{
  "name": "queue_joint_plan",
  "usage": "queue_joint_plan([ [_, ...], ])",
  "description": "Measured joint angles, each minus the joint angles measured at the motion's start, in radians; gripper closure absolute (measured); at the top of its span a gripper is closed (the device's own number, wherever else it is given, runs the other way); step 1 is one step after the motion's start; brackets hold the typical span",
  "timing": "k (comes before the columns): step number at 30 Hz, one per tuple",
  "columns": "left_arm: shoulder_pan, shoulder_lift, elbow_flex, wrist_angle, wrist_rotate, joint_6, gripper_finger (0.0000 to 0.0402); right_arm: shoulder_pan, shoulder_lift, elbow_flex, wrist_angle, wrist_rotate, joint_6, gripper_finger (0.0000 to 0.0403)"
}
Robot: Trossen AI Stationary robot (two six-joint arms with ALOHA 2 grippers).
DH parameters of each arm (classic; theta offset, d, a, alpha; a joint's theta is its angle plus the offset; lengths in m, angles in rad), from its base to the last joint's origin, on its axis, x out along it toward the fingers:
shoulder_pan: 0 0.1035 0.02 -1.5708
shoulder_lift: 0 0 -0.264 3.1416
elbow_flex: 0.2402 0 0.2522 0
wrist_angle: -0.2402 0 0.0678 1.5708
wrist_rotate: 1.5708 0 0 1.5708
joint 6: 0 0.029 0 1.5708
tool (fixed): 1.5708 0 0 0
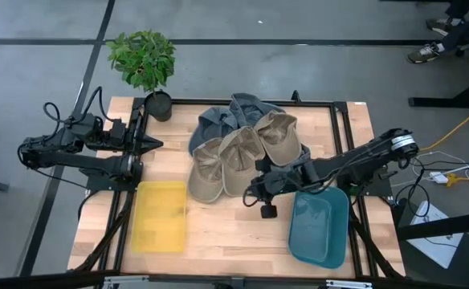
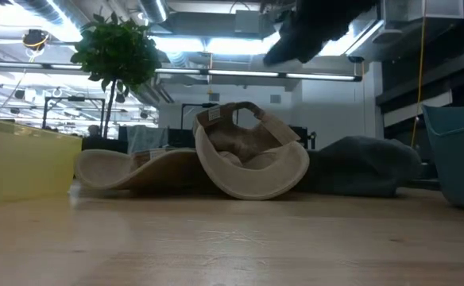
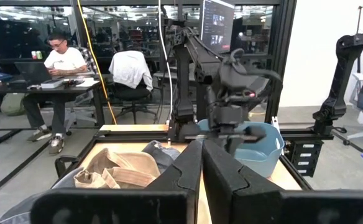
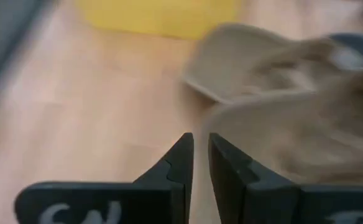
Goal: Pick & Place hat
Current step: Put the middle brown cap into the blue bin
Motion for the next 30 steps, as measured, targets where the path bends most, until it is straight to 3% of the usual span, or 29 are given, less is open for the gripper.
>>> queue_joint_plan([
  [5, 0.0, 0.0, 0.0, 0.0, 0.0, 0.0, 0.0393, -0.013, 0.023, 0.0, -0.008, 0.263, -0.095, 0.0329],
  [16, 0.0, 0.0, 0.0, 0.0, 0.0, 0.0, 0.0394, -0.177, 0.033, 0.0, -0.074, 0.516, -0.067, 0.0201],
  [24, 0.0, 0.0, 0.0, 0.0, 0.0, 0.0, 0.0389, -0.317, 0.076, 0.0, -0.076, 0.498, 0.051, 0.0167],
  [30, 0.0, 0.0, 0.0, 0.0, 0.0, 0.0, 0.0394, -0.376, 0.124, 0.0, -0.07, 0.325, 0.113, 0.0167],
])
